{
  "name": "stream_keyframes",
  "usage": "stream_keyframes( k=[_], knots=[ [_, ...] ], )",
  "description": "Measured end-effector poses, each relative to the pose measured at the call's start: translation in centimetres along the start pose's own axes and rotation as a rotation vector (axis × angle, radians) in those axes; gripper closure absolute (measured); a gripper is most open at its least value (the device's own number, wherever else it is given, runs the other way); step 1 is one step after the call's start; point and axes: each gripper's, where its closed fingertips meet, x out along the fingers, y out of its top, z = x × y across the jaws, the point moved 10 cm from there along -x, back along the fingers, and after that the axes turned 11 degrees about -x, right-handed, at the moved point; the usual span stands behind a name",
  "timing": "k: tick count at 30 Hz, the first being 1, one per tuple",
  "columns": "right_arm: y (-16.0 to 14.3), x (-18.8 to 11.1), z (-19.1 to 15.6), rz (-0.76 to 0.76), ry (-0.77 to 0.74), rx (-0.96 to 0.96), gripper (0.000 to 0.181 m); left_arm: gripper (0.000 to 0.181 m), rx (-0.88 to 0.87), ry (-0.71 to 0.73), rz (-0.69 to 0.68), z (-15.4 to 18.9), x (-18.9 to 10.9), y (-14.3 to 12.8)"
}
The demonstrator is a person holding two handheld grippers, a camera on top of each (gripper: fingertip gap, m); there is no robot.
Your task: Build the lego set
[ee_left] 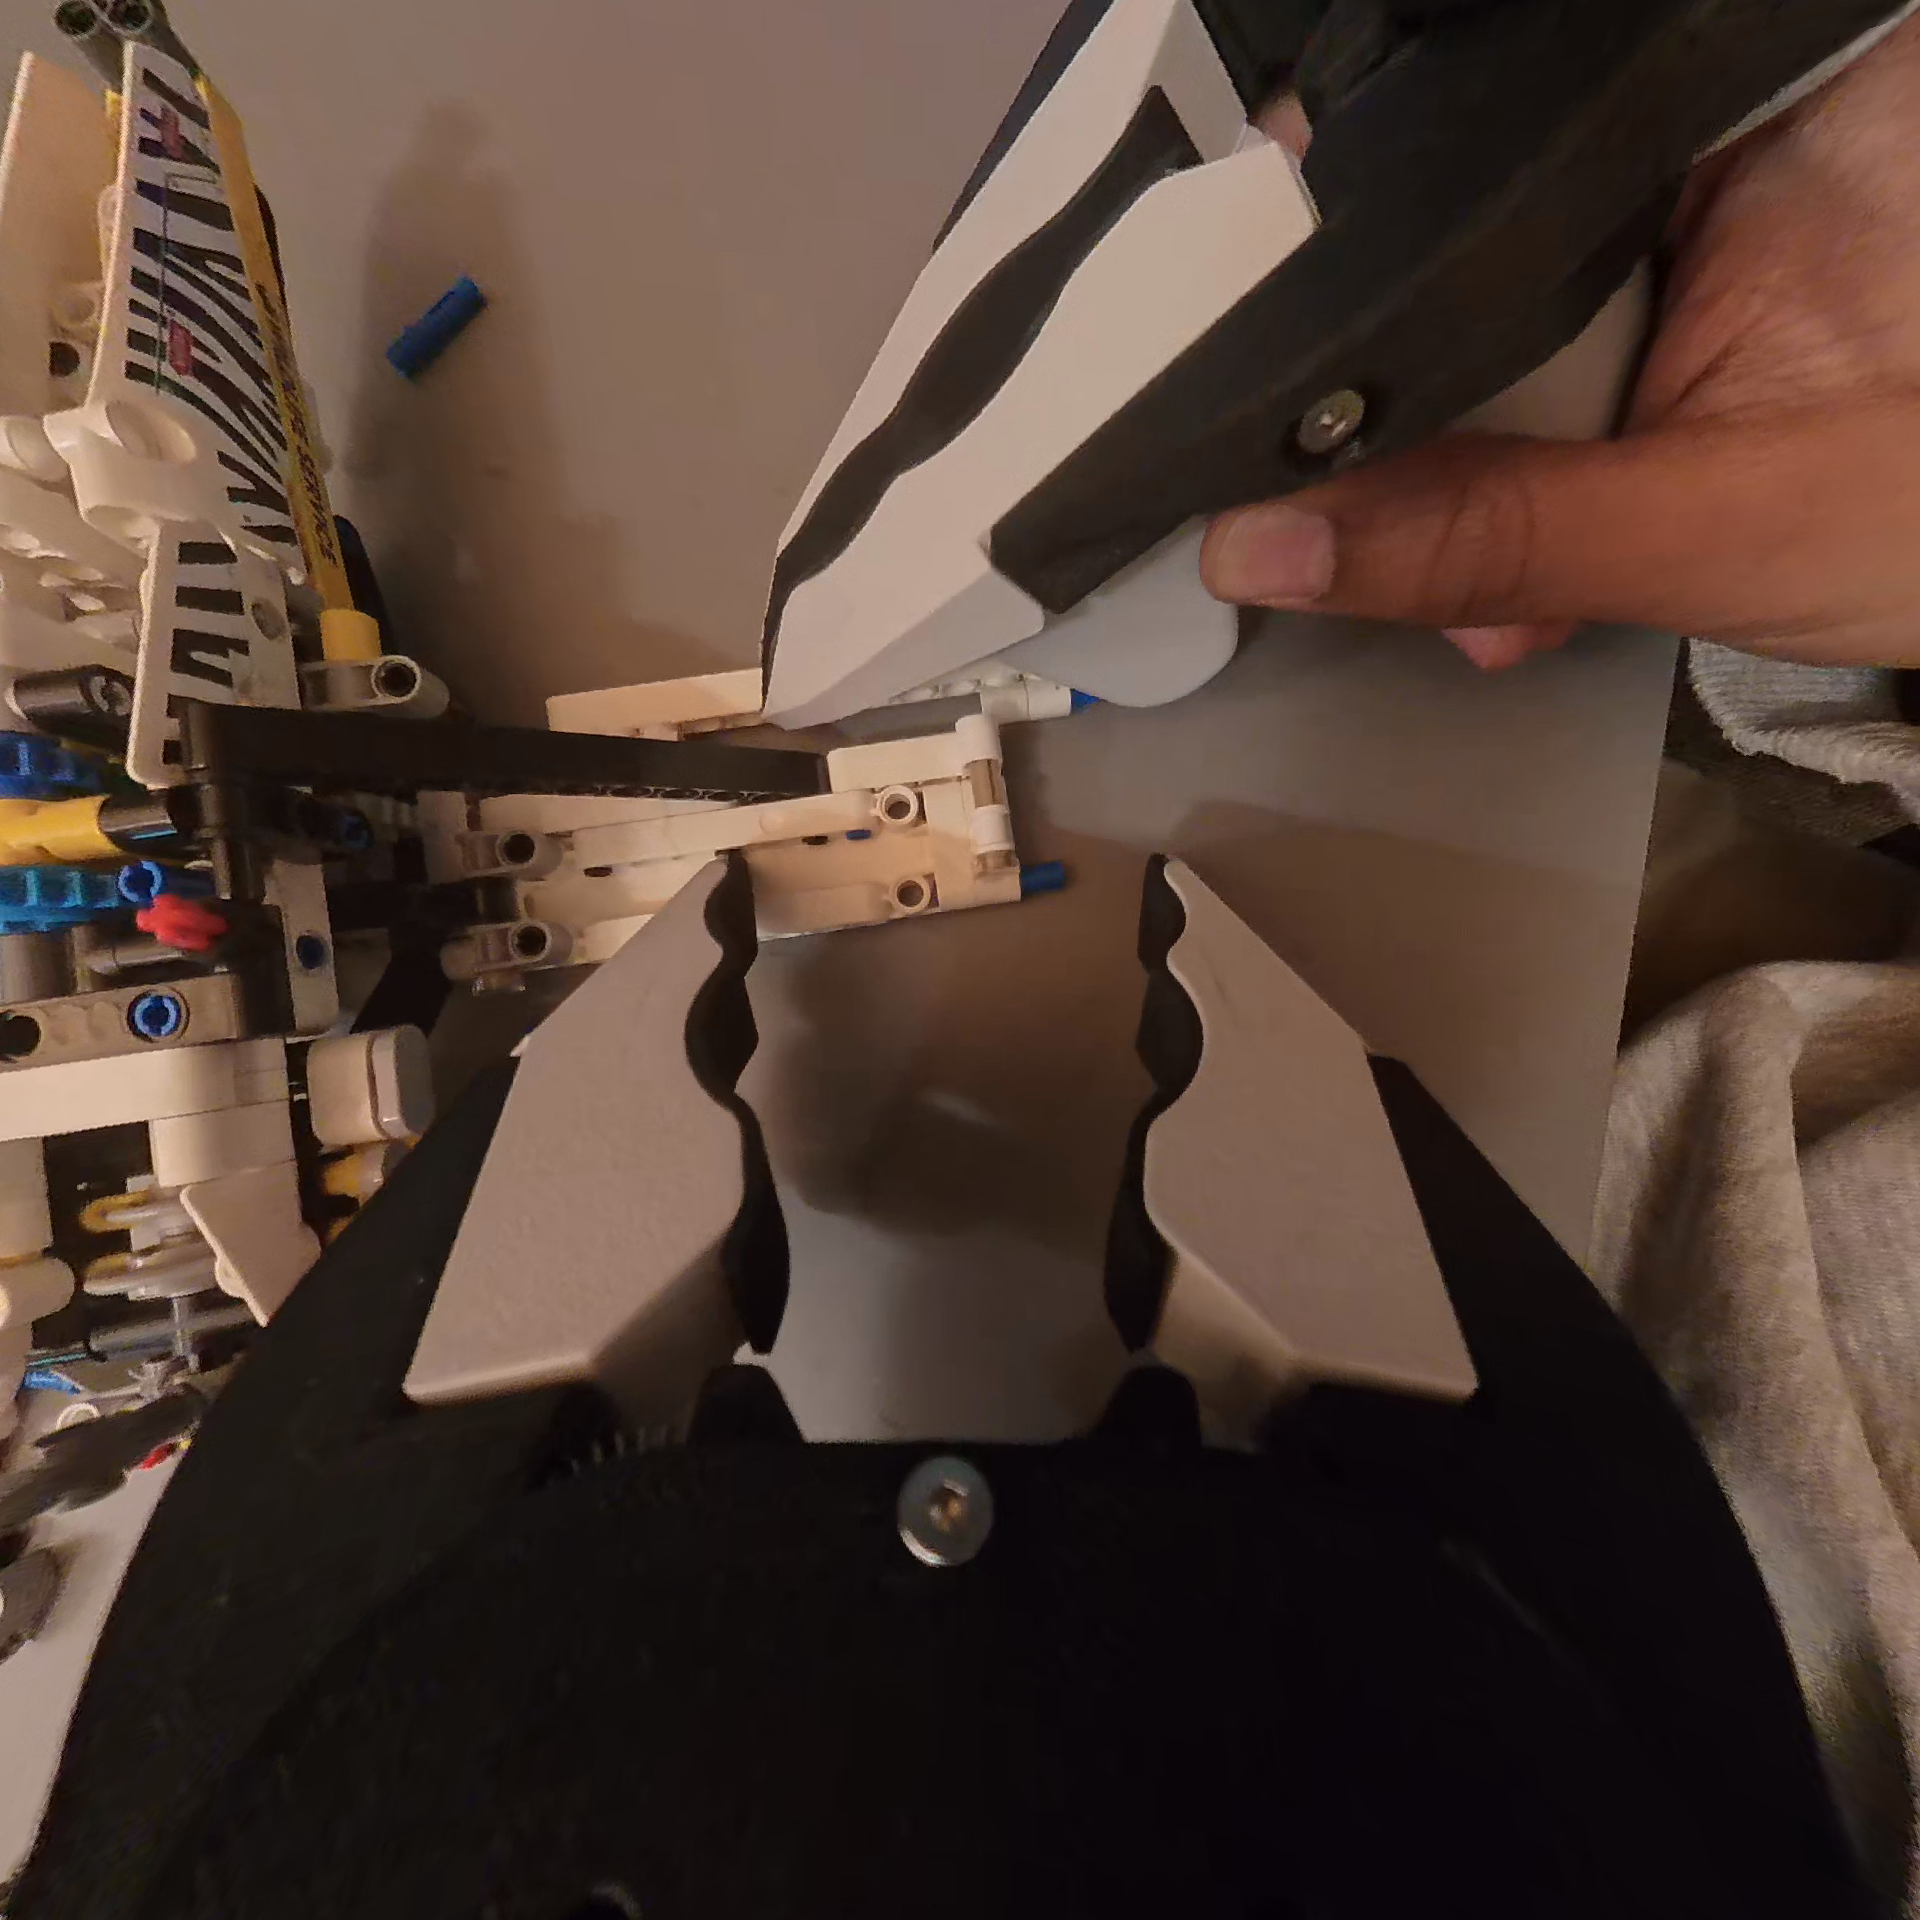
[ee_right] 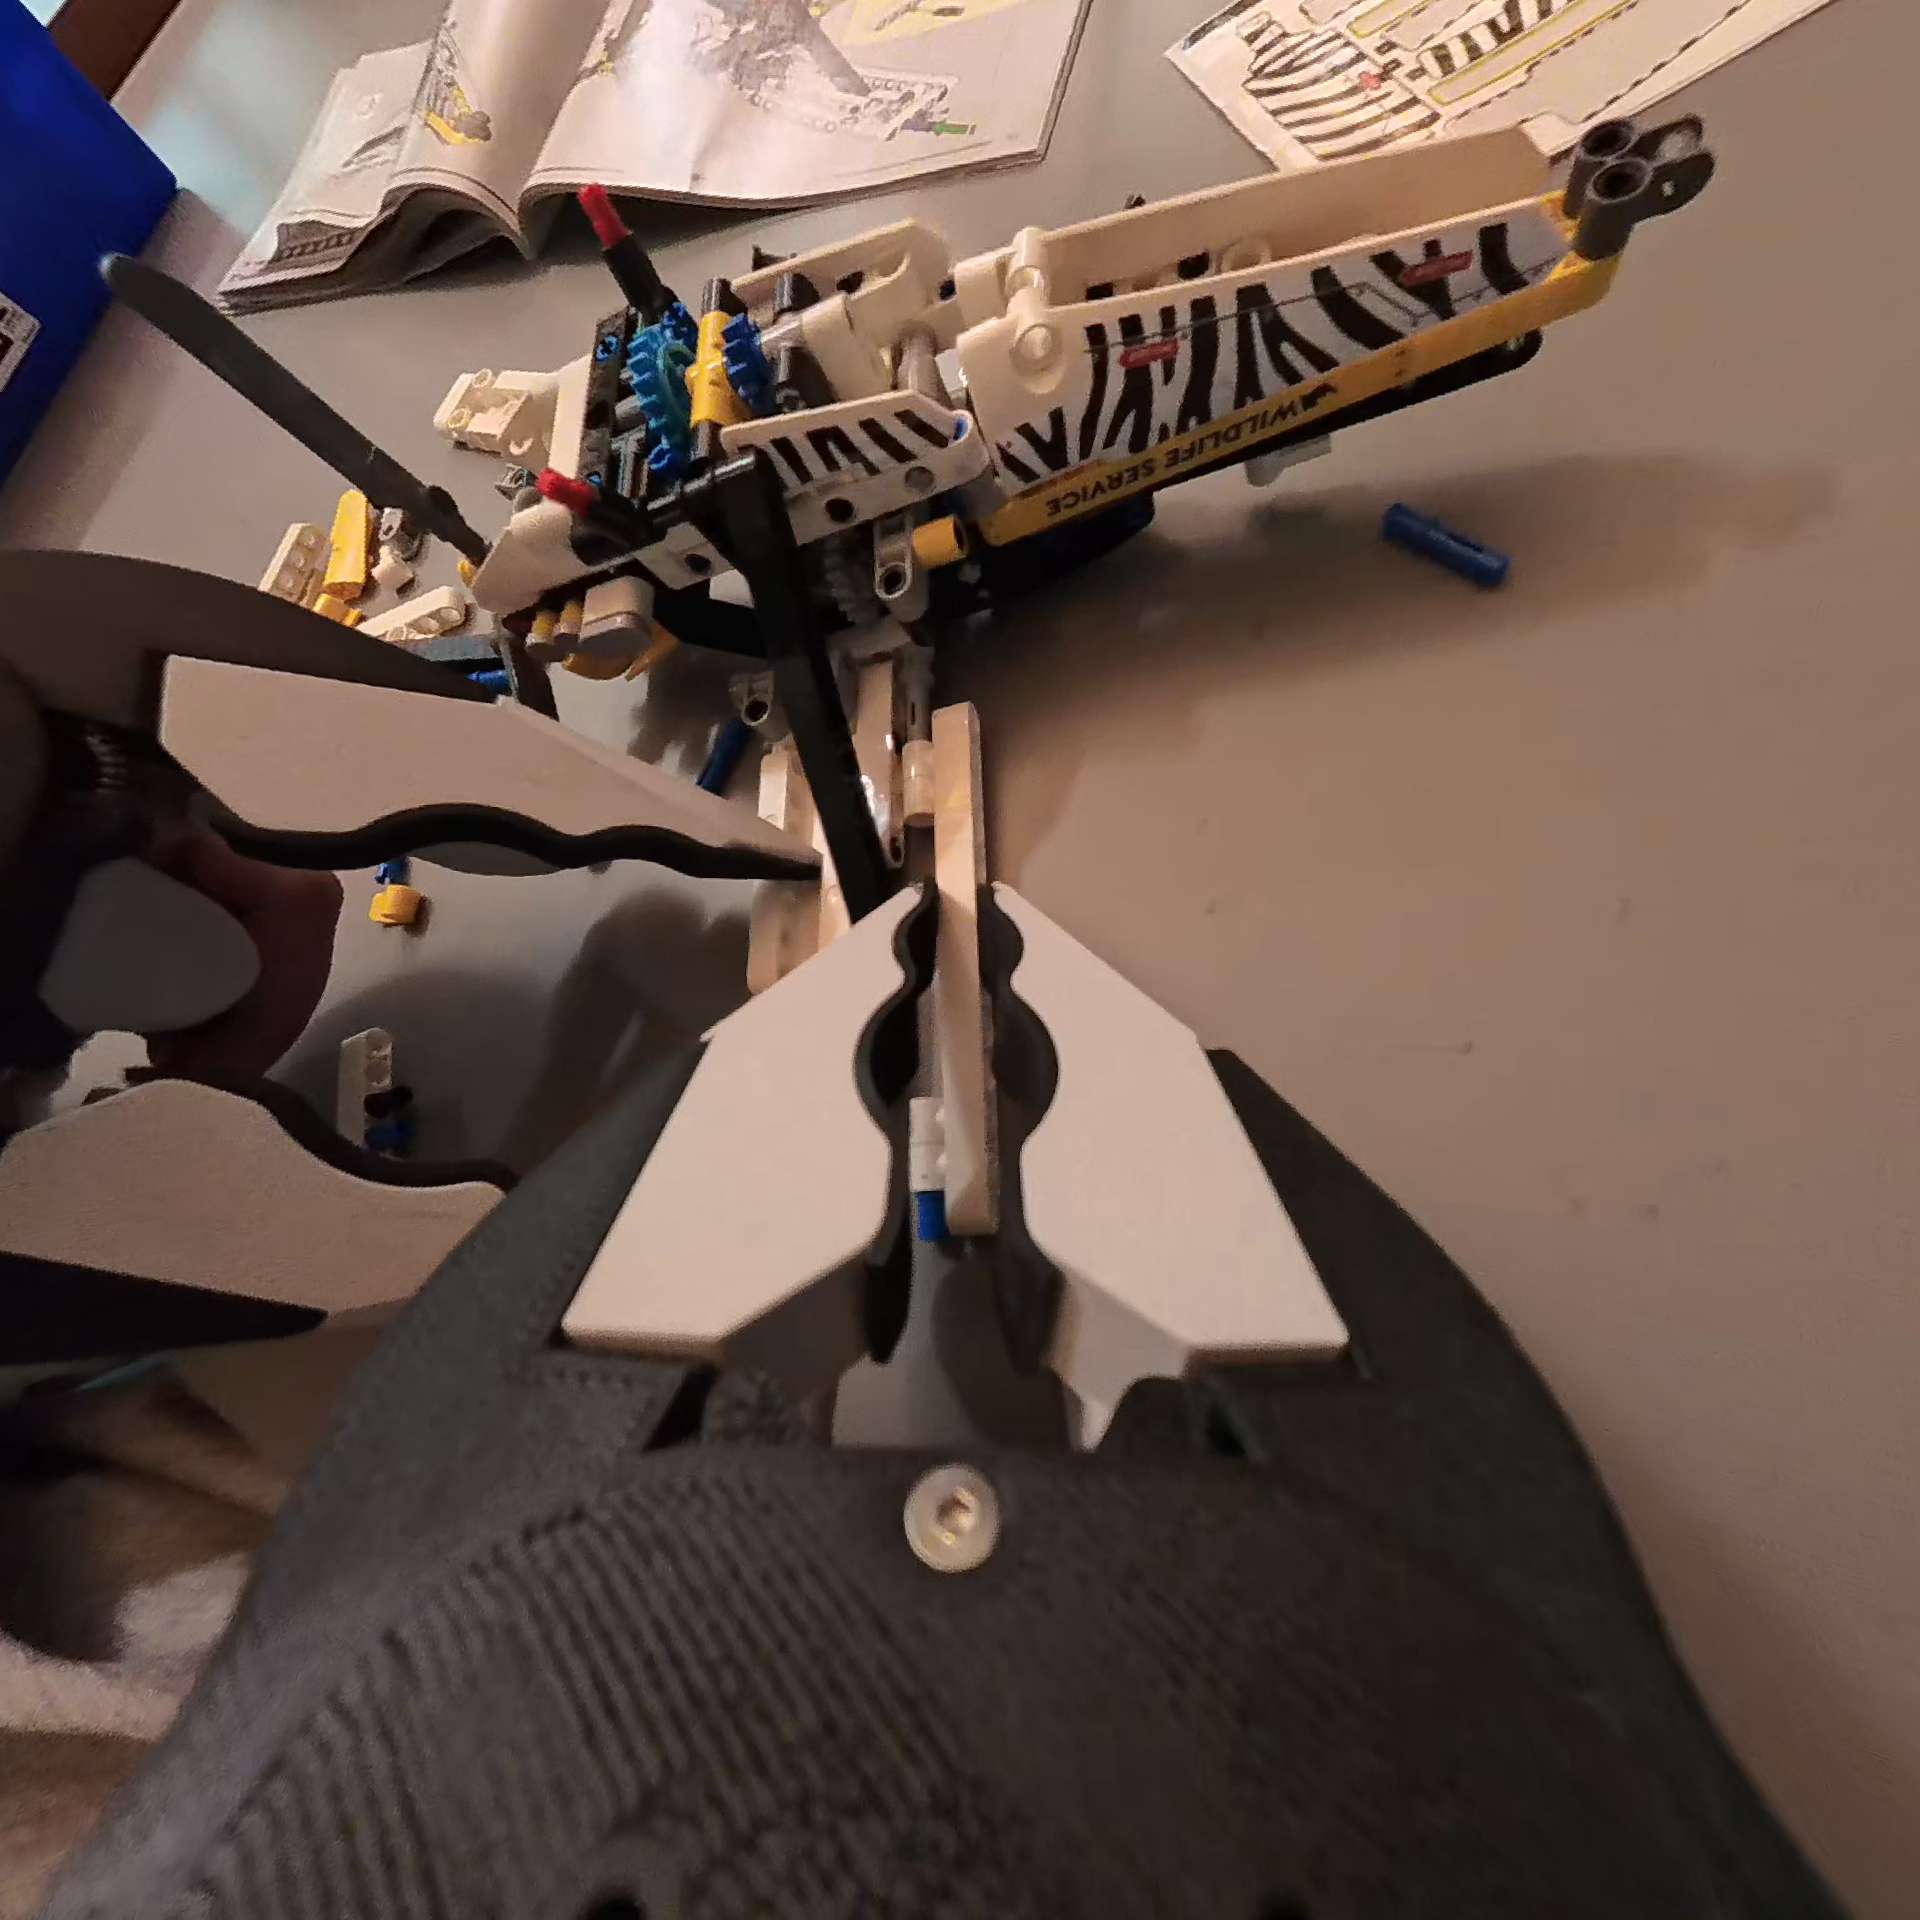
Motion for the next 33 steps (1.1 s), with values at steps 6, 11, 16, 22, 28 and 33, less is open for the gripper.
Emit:
stream_keyframes(
  k=[6,11,16,22,28,33],
  knots=[
    [0.08,-0.32,0.02,0.042,0.038,0.023,0.176,0.106,0.002,0.001,-0.001,0.04,0.03,0.05],
    [0.14,-0.05,-0.3,0.015,-0.013,-0.028,0.176,0.106,0.003,-0.001,0.0,-0.05,0.09,0.08],
    [0.15,0.11,-0.29,-0.01,-0.023,-0.083,0.175,0.106,0.005,-0.004,0.003,-0.08,0.14,0.13],
    [0.23,0.15,-0.24,-0.008,-0.015,-0.093,0.176,0.106,0.006,-0.007,0.009,-0.15,0.21,0.15],
    [0.32,0.21,0.28,-0.009,0.013,-0.075,0.176,0.106,0.009,-0.012,0.013,-0.22,0.26,0.18],
    [0.3,0.22,0.19,-0.006,0.018,-0.067,0.176,0.106,0.014,-0.012,0.01,-0.24,0.24,0.18]
  ],
)
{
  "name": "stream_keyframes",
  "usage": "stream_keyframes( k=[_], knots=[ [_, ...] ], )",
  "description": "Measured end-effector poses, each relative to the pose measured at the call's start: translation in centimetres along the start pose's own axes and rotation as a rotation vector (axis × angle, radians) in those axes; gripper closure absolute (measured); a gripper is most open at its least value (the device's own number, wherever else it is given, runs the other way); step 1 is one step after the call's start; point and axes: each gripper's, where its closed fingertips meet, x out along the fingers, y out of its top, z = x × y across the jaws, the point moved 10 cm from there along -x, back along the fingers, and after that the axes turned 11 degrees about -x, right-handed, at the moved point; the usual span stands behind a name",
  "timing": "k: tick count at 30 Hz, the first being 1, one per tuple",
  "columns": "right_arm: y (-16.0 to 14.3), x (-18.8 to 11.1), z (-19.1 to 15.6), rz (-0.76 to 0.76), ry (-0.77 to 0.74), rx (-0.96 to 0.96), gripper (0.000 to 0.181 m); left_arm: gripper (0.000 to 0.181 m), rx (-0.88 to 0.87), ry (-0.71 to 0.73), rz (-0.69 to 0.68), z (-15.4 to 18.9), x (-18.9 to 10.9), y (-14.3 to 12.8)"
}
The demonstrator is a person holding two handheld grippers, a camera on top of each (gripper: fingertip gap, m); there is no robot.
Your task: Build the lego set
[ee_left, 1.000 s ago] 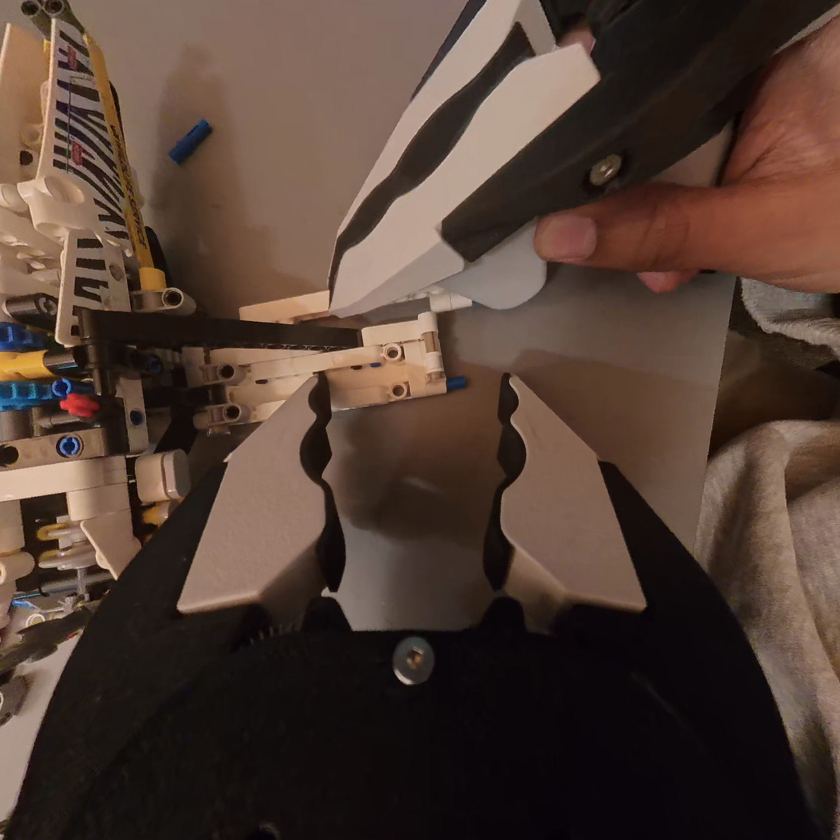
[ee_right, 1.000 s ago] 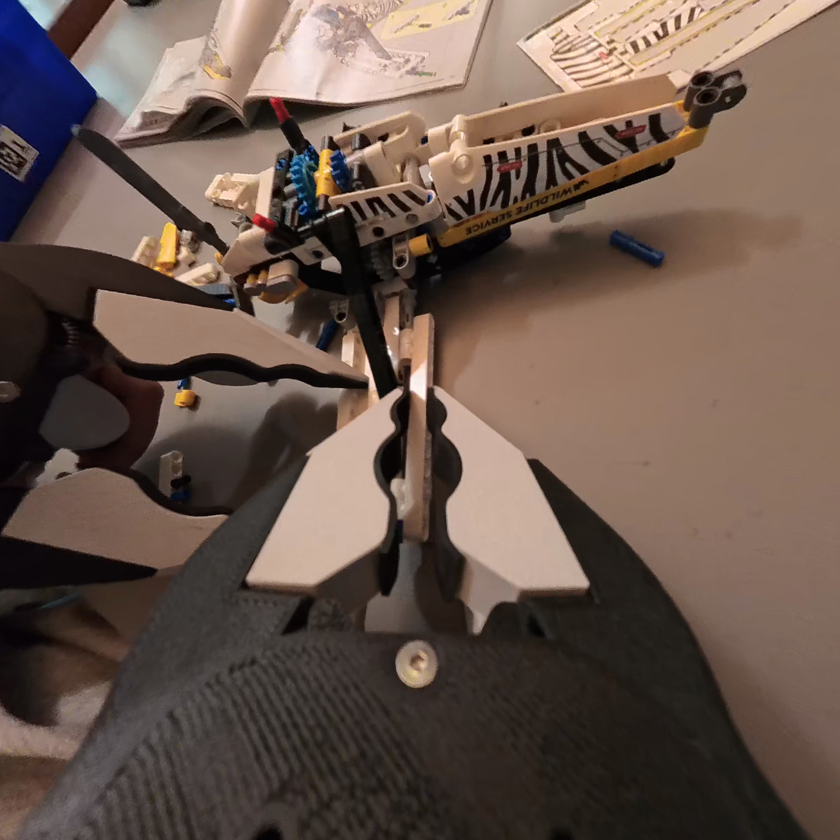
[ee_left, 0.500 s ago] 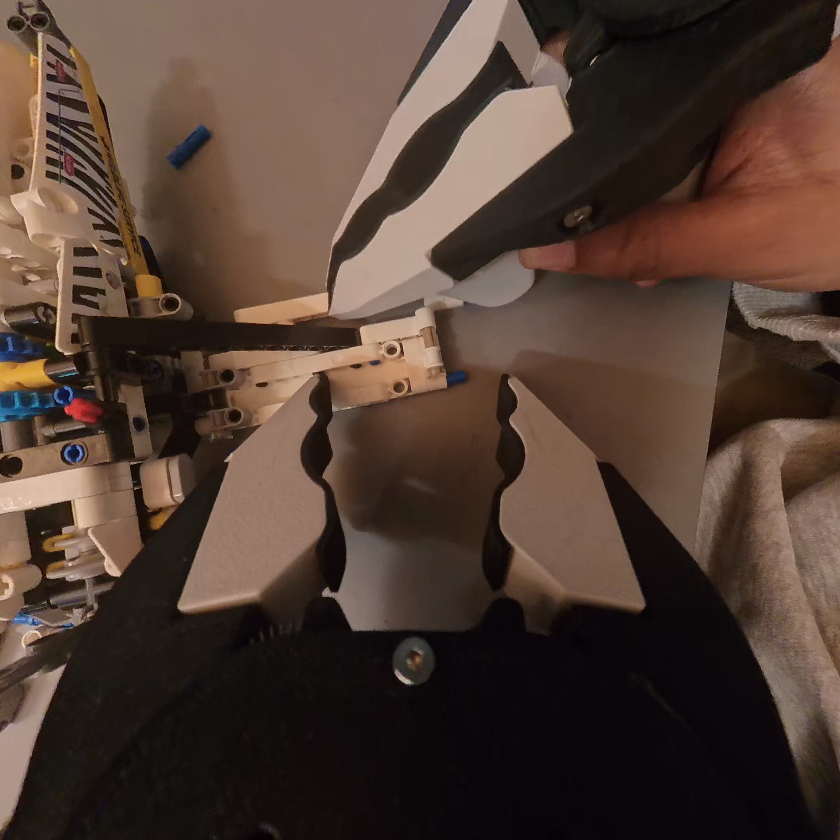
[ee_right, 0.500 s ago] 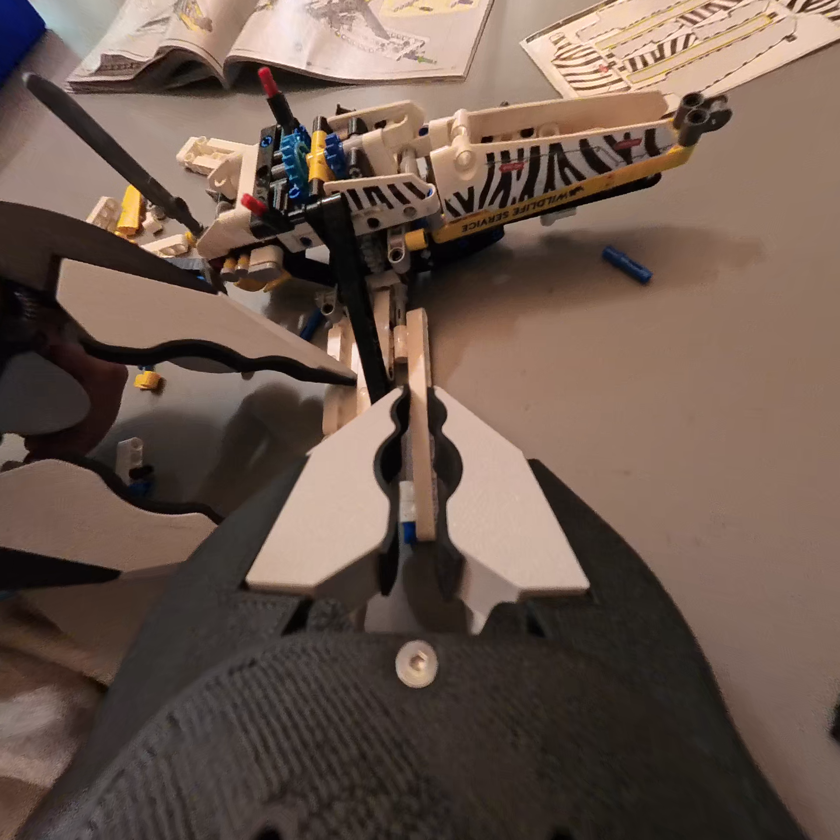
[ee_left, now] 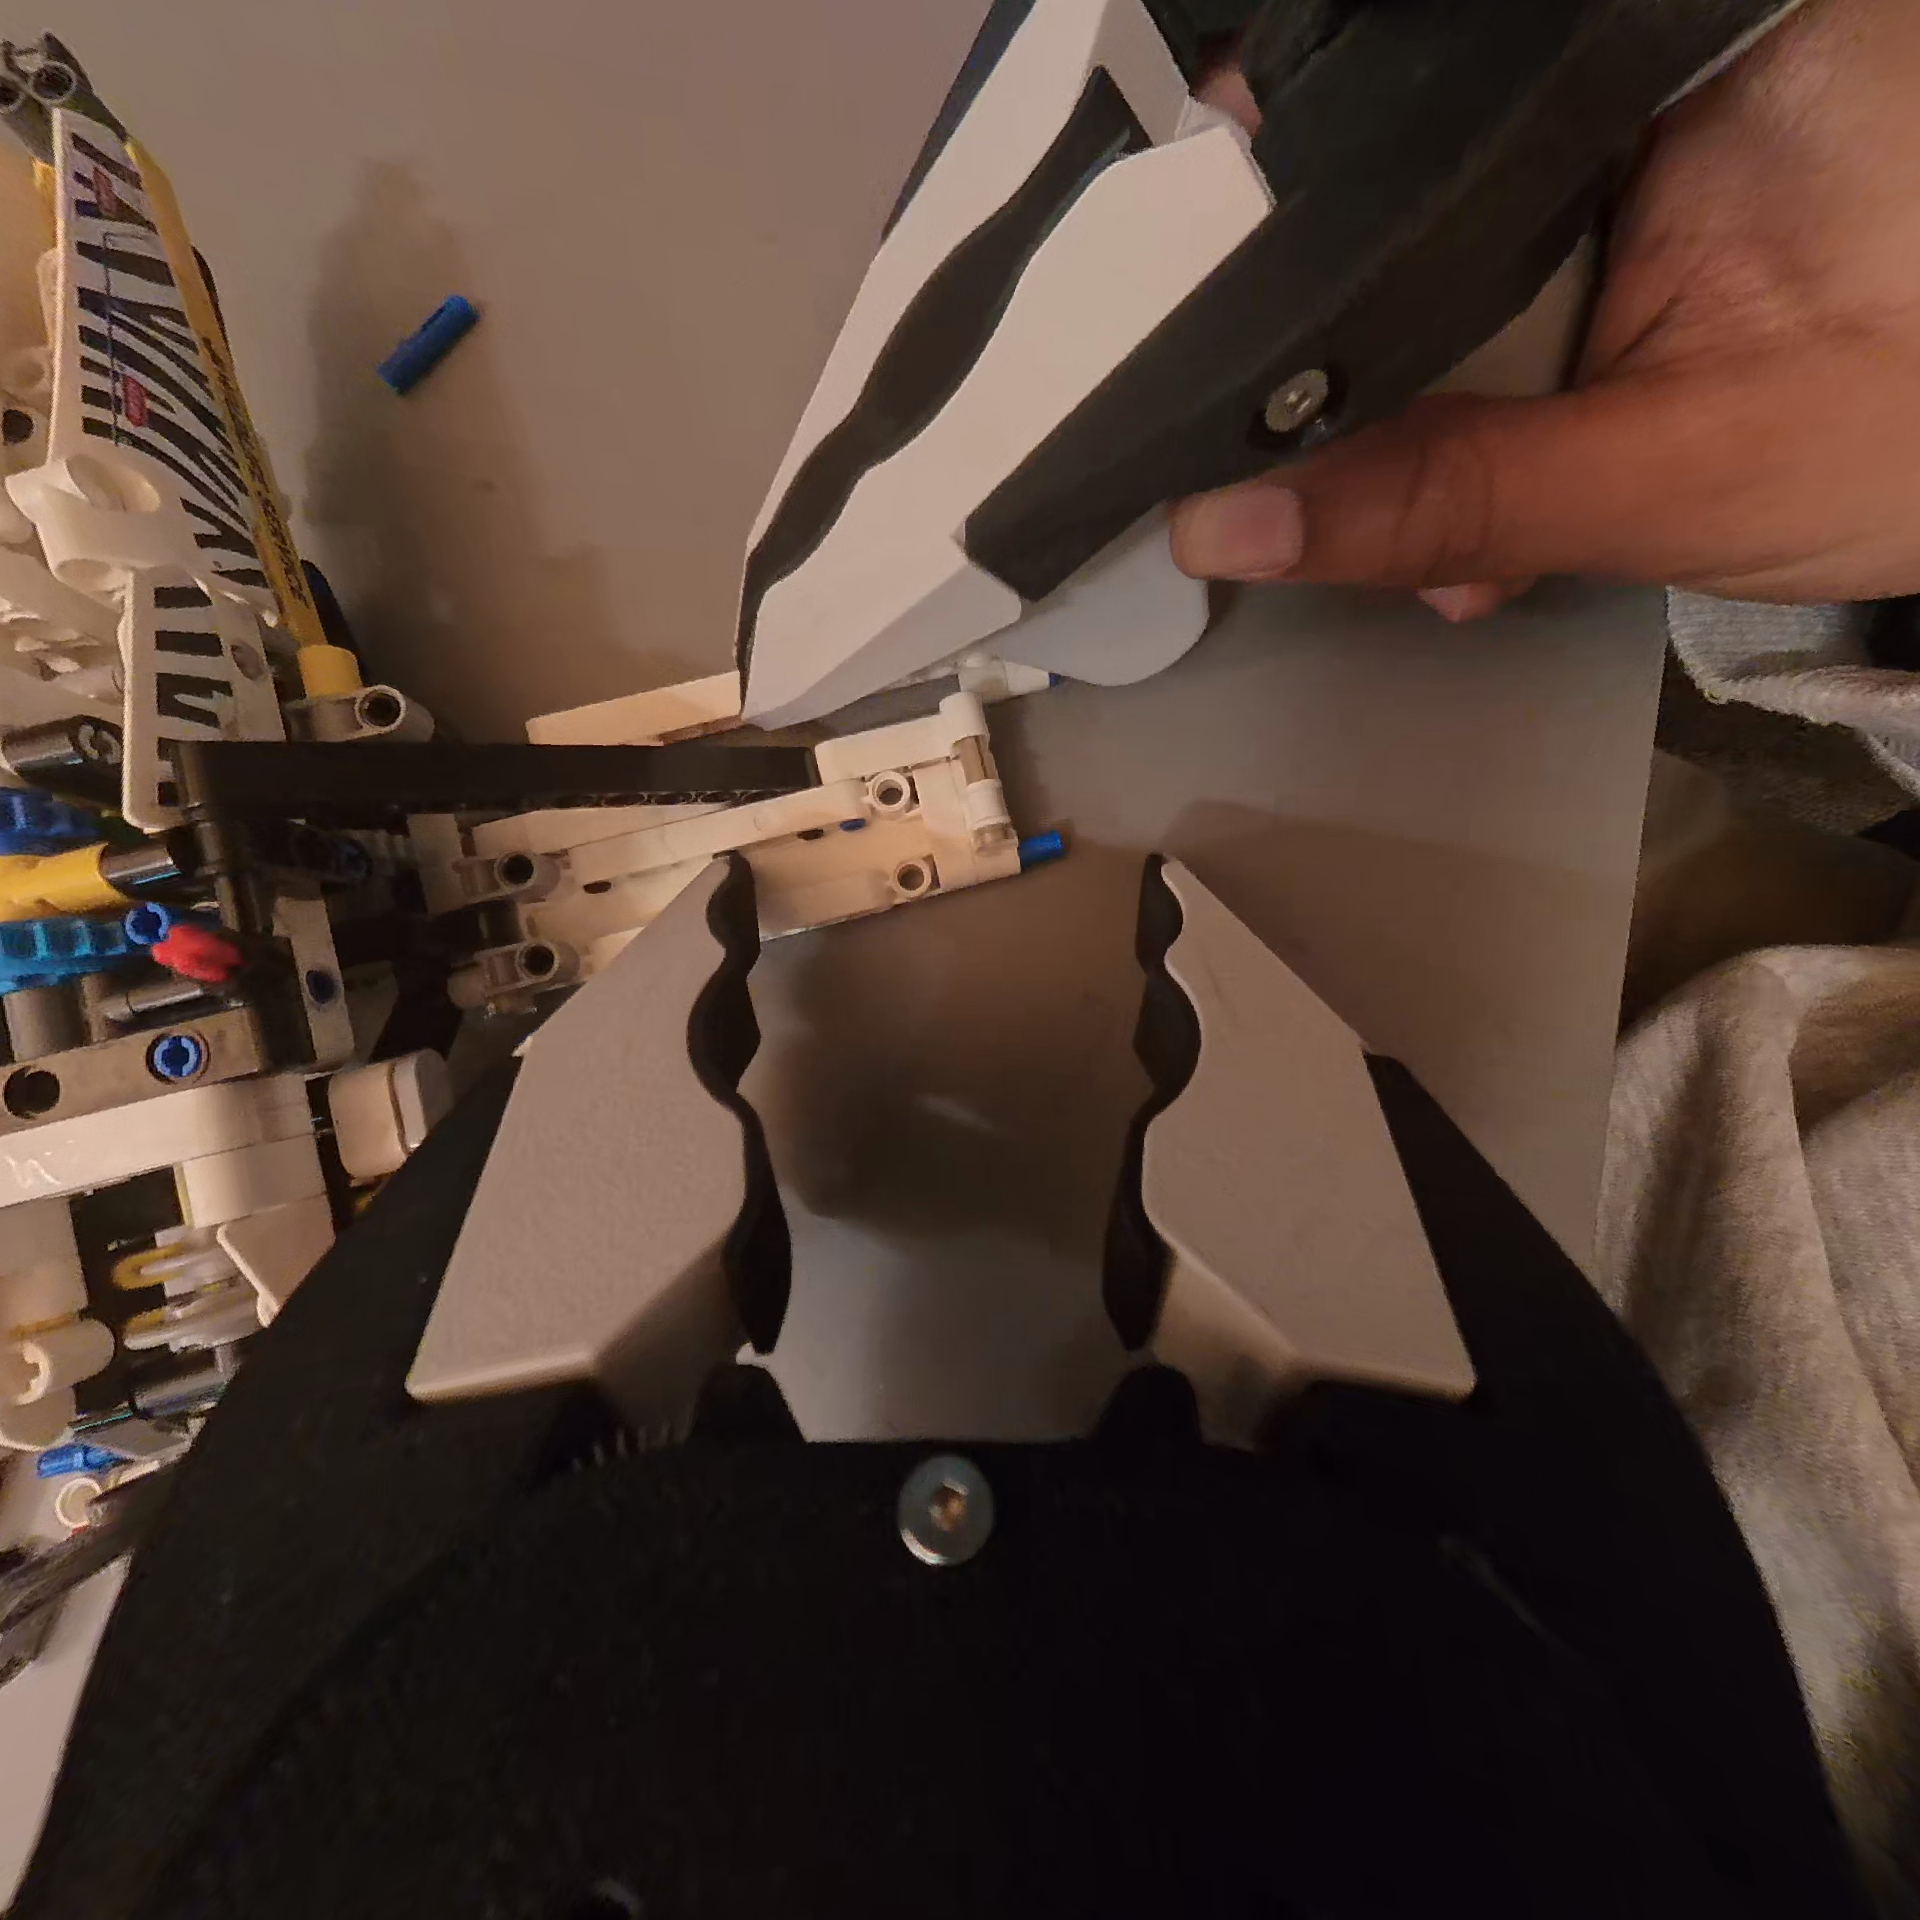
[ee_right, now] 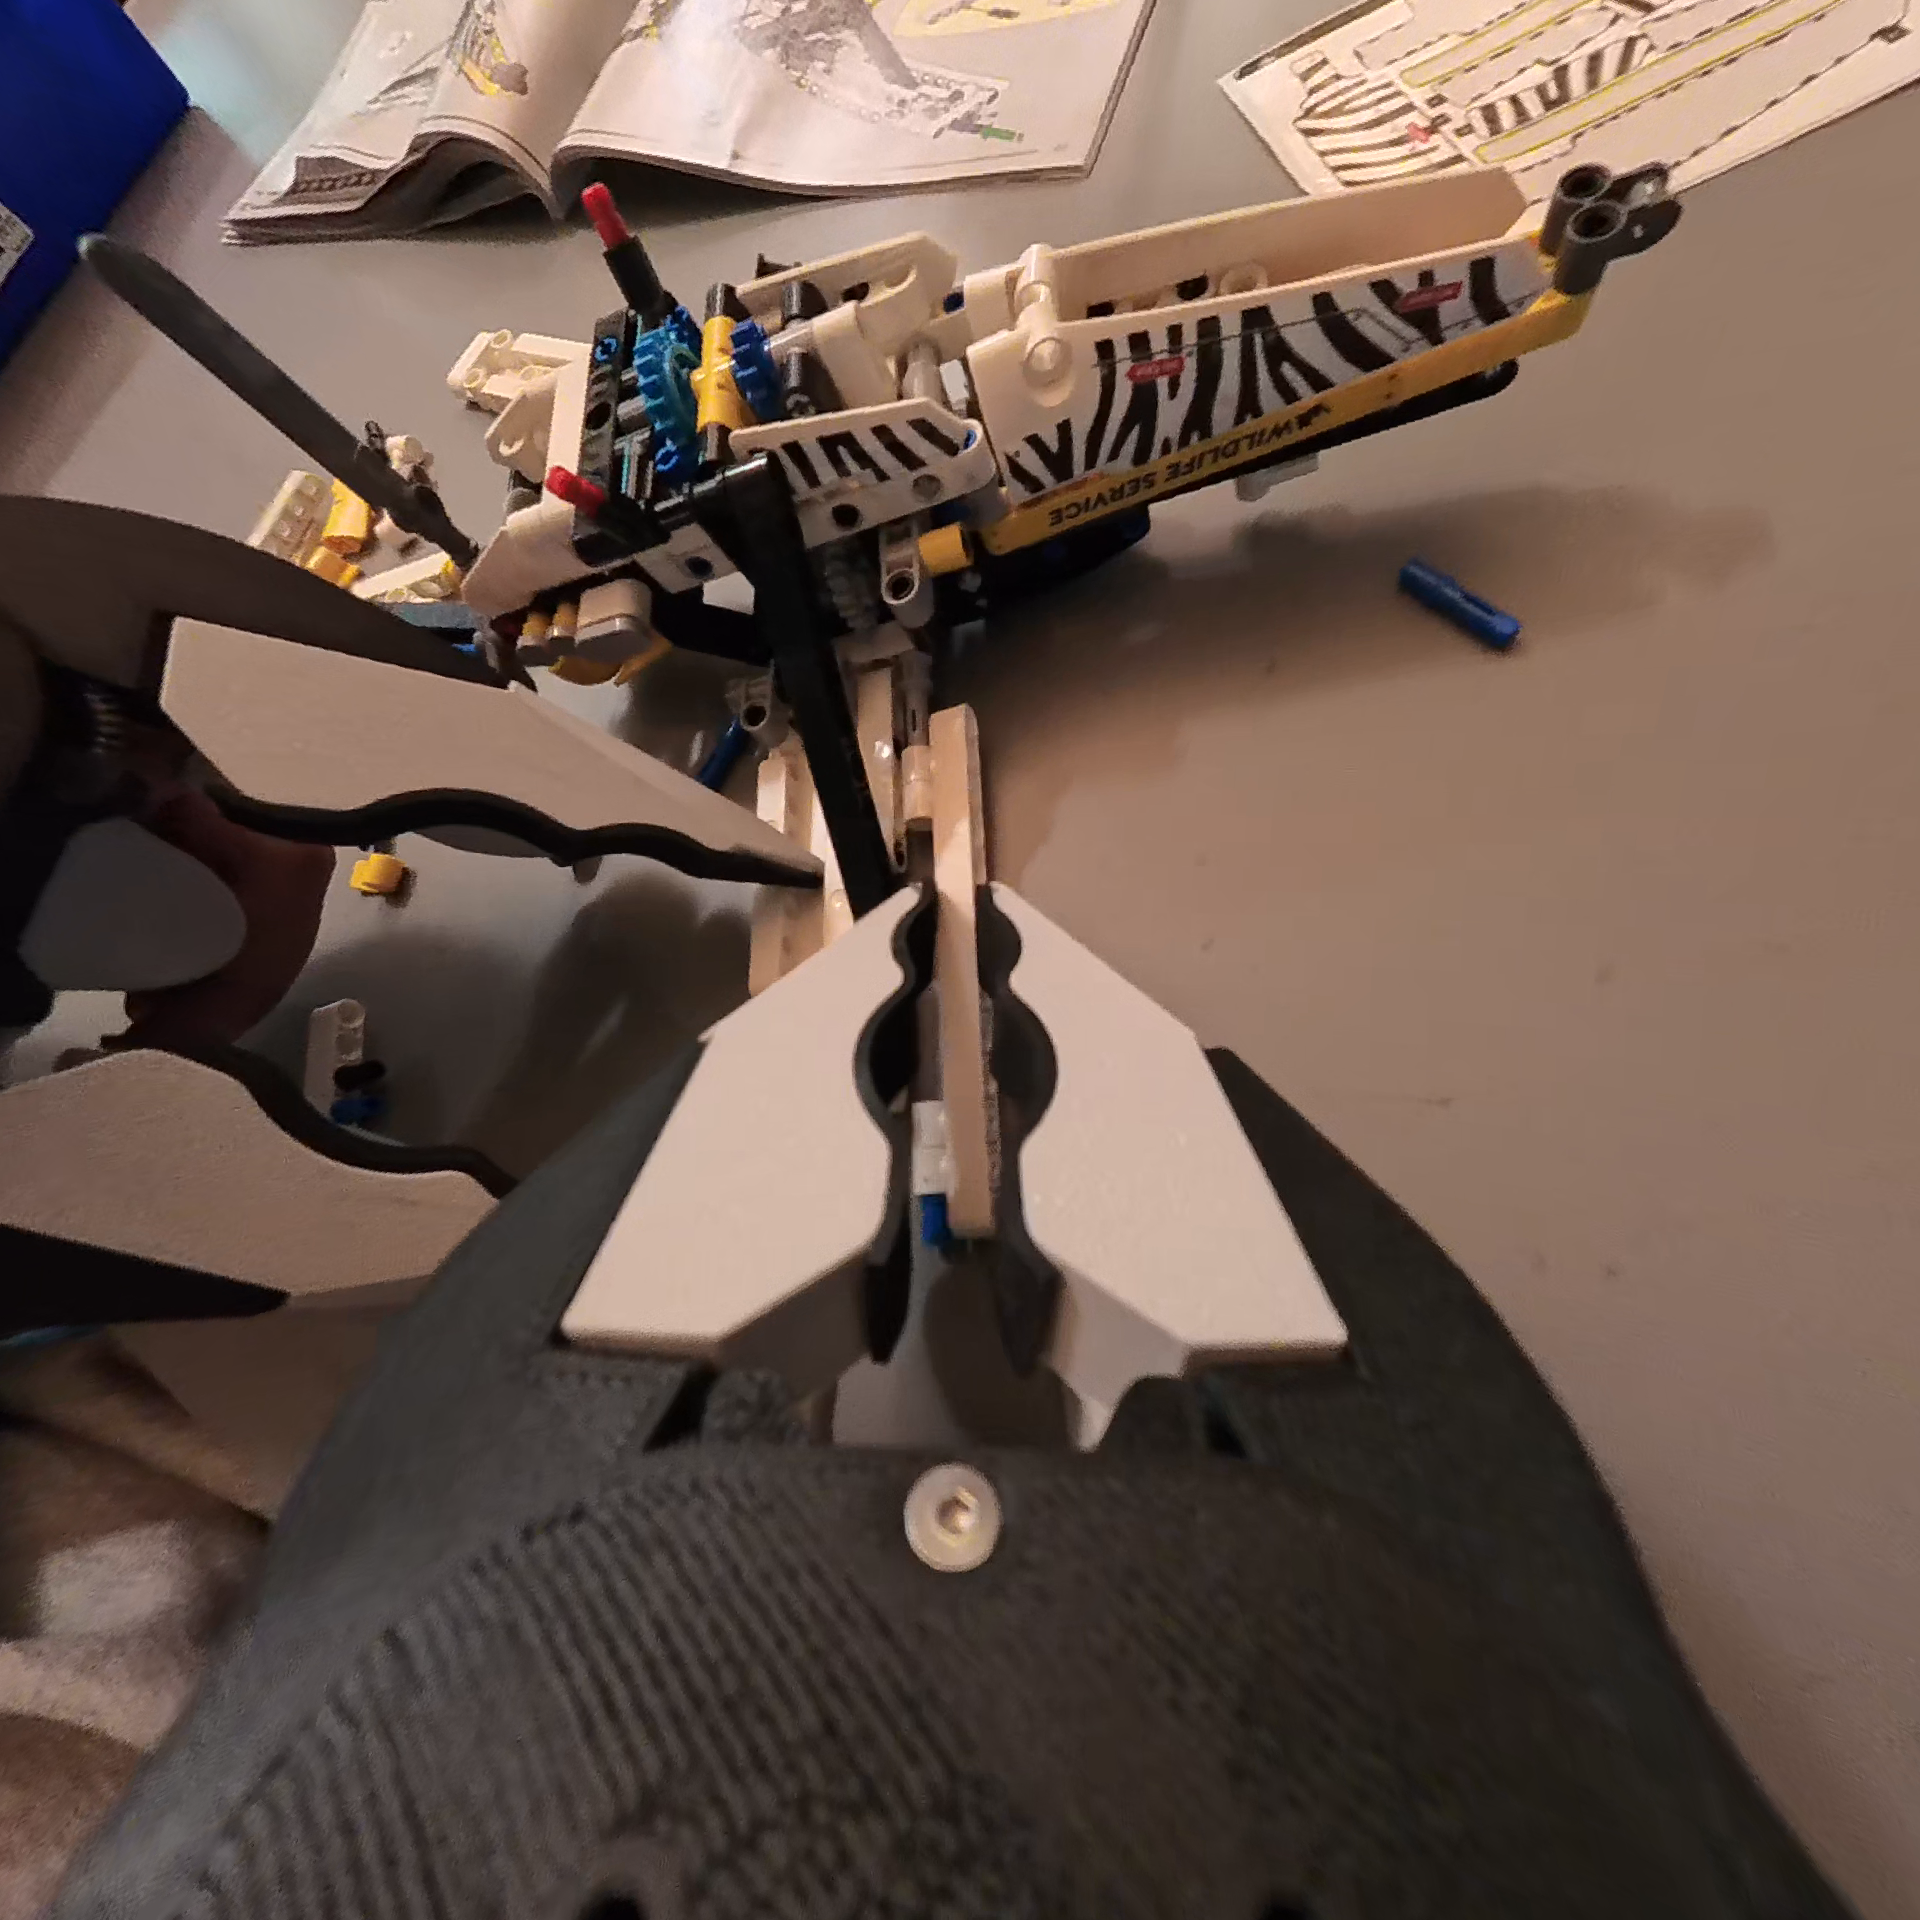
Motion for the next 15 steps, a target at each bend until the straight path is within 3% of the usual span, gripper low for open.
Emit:
stream_keyframes(
  k=[6,11,15],
  knots=[
    [-0.6,-0.5,-1.1,-0.004,0.09,0.033,0.175,0.106,0.003,-0.001,-0.055,0.7,-1.1,-0.8],
    [-0.8,-2.9,-1.0,0.139,0.12,0.07,0.174,0.101,-0.083,-0.006,-0.071,1.0,-2.9,-2.2],
    [-1.6,-3.9,-0.9,0.162,0.198,0.084,0.166,0.1,-0.134,0.02,-0.056,1.0,-3.9,-2.8]
  ],
)
